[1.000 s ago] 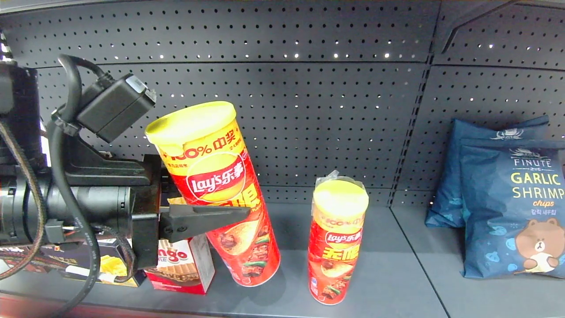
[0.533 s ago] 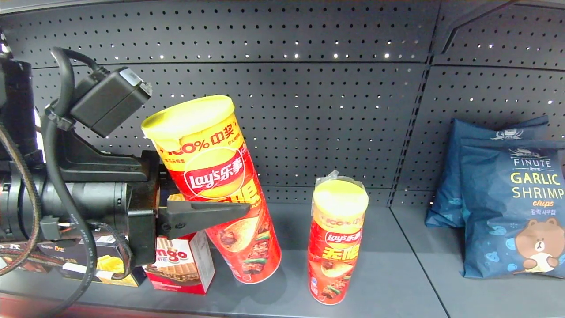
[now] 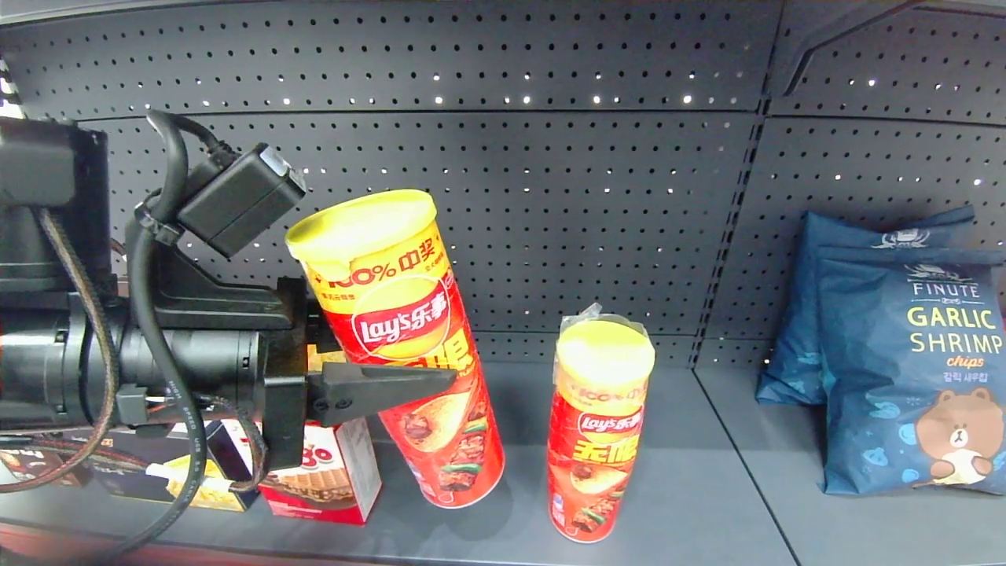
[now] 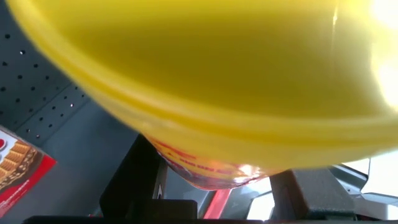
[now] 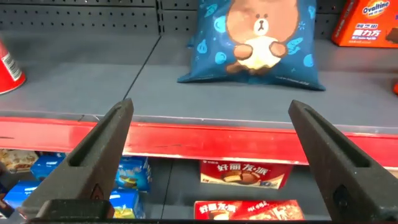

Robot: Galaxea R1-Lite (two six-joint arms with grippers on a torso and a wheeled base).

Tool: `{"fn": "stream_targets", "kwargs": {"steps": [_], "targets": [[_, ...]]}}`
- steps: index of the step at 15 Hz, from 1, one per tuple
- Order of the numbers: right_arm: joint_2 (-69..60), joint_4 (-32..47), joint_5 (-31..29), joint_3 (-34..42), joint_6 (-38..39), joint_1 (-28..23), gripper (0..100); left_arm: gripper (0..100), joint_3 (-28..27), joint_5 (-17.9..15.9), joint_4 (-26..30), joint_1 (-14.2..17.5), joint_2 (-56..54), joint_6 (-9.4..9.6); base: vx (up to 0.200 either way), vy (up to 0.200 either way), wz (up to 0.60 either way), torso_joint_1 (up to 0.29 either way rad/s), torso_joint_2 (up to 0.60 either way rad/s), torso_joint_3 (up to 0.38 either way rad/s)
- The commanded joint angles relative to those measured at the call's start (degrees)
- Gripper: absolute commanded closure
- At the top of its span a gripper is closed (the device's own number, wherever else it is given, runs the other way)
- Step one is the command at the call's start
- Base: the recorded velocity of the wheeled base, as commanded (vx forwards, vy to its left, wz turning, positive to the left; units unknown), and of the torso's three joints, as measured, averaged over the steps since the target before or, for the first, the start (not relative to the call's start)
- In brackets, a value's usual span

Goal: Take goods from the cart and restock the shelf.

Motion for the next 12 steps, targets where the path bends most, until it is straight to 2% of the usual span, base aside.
{"fn": "stream_targets", "kwargs": {"steps": [1, 9, 12], "targets": [[-0.15, 0.00, 0.01, 0.00, 0.00, 0.00, 0, 100, 0.07, 0.01, -0.11, 0.06, 0.32, 0.11, 0.000, 0.000, 0.00, 0.000, 0.00, 0.000], [-0.15, 0.00, 0.10, 0.00, 0.00, 0.00, 0, 100, -0.46, 0.01, 0.07, 2.00, 1.99, 0.46, 0.000, 0.000, 0.00, 0.000, 0.00, 0.000], [-0.15, 0.00, 0.01, 0.00, 0.00, 0.00, 0, 100, -2.31, 0.01, -0.02, 3.93, 5.16, 0.90, 0.000, 0.000, 0.00, 0.000, 0.00, 0.000]]}}
